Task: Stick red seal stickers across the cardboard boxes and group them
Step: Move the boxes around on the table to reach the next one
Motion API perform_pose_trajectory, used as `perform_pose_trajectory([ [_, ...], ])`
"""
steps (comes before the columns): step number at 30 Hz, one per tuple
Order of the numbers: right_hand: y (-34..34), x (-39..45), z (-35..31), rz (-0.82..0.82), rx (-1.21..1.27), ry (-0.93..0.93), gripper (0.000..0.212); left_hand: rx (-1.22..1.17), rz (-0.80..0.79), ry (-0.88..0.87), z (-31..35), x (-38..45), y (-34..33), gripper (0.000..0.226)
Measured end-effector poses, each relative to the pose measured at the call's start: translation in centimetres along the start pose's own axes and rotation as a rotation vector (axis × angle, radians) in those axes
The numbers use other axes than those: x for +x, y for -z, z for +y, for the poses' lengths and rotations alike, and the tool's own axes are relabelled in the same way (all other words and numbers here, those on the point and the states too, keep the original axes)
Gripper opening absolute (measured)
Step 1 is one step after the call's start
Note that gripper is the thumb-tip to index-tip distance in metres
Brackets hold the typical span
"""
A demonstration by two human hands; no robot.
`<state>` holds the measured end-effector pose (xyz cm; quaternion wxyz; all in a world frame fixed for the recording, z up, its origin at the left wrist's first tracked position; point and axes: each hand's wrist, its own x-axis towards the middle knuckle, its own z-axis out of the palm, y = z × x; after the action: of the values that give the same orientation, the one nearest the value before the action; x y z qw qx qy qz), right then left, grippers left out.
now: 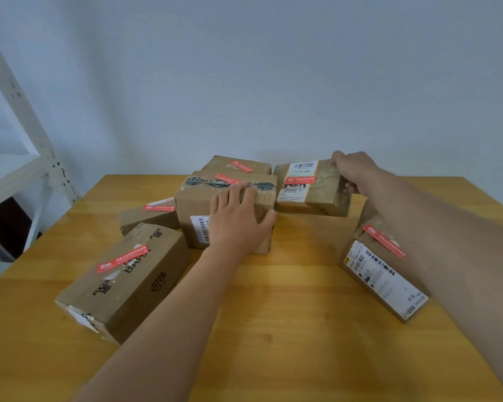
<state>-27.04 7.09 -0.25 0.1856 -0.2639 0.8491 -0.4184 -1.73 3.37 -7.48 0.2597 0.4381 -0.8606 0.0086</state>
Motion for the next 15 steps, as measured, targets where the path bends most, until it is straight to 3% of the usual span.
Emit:
perform_pose_trajectory([
  [3,-0.7,0.3,0.5,-0.068,-0.162,0.033,0.025,-0.003,0.018,0.006,0.0,-0.1,-0.2,0.058],
  [6,-2.9,-0.5,1.6,-0.185,-0.578,0.16,0.057,-0.009,0.043,0.012,0.1,-0.2,-0.3,0.058],
  [9,-5.9,-0.8,2.9,-0.238,-0.749,0.302,0.064,-0.007,0.072,0.012,0.3,-0.3,-0.4,0.058],
  [12,-7.0,-1.7,3.9,-0.189,-0.945,0.397,0.053,0.009,0.065,0.011,0.2,-0.3,-0.4,0.058],
  [15,-6.7,-2.0,4.6,-0.091,-1.009,0.459,0.061,0.028,0.051,0.003,0.2,-0.5,-0.3,0.059],
])
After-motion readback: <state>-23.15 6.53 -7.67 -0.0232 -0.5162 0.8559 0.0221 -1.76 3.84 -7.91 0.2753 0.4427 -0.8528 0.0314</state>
